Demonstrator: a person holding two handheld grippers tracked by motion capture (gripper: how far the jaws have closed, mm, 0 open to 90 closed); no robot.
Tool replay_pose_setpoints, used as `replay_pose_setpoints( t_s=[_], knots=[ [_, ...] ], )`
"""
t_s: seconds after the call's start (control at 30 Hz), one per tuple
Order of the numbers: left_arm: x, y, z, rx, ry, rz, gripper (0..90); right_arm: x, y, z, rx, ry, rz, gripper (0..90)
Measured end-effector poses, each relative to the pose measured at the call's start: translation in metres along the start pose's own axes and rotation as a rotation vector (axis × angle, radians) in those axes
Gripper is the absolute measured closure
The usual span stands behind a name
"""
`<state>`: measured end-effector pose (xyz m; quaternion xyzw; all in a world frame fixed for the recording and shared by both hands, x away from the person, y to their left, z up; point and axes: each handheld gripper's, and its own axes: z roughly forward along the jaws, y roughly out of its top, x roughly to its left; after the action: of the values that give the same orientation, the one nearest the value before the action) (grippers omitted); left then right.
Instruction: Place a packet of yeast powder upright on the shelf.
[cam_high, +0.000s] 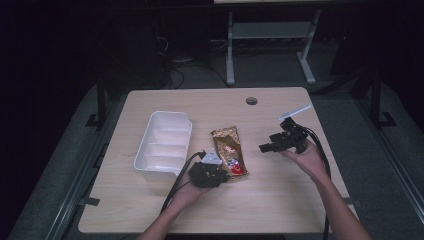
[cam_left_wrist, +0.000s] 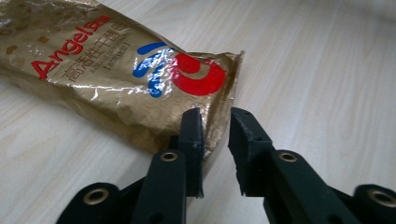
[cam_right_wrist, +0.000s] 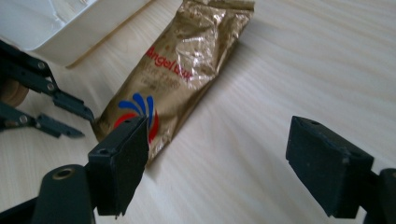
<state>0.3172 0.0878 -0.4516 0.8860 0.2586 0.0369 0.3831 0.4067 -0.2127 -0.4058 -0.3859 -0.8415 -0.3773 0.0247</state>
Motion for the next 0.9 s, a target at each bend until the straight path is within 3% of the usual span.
replay_pose_setpoints(
  t_s=[0.17,0.2,0.27,0.4,0.6,0.67,0.77,0.8,0.9],
  knots=[
    [0.002,0.001,0.004,0.008,0.007,-0.002,75.5,0.003,0.022,0.011,-0.001,0.014,-0.033,20.9],
    [0.003,0.002,0.004,0.016,0.012,0.005,75.7,0.003,0.033,0.019,0.008,0.029,-0.035,21.1],
    [0.003,0.002,0.005,0.022,0.014,0.009,76.2,0.003,0.036,0.022,0.007,0.029,-0.038,21.4],
    [0.001,0.003,0.007,0.026,0.021,0.025,76.2,-0.001,0.059,0.050,0.046,0.050,-0.027,21.5],
    [-0.002,0.009,0.003,-0.028,0.004,0.019,75.5,-0.007,0.071,0.084,0.085,0.054,0.000,22.9],
    [-0.002,0.012,0.003,-0.034,0.001,0.020,75.5,-0.007,0.072,0.087,0.086,0.051,0.002,22.9],
    [-0.003,0.017,0.007,-0.017,0.006,0.024,75.5,-0.007,0.076,0.096,0.103,0.040,-0.001,23.3],
    [-0.003,0.018,0.013,0.023,0.012,0.034,75.5,-0.009,0.077,0.101,0.101,0.043,0.010,23.8],
    [-0.001,0.017,0.016,0.031,0.005,0.028,75.9,-0.011,0.077,0.106,0.112,0.045,0.026,23.6]
  ],
)
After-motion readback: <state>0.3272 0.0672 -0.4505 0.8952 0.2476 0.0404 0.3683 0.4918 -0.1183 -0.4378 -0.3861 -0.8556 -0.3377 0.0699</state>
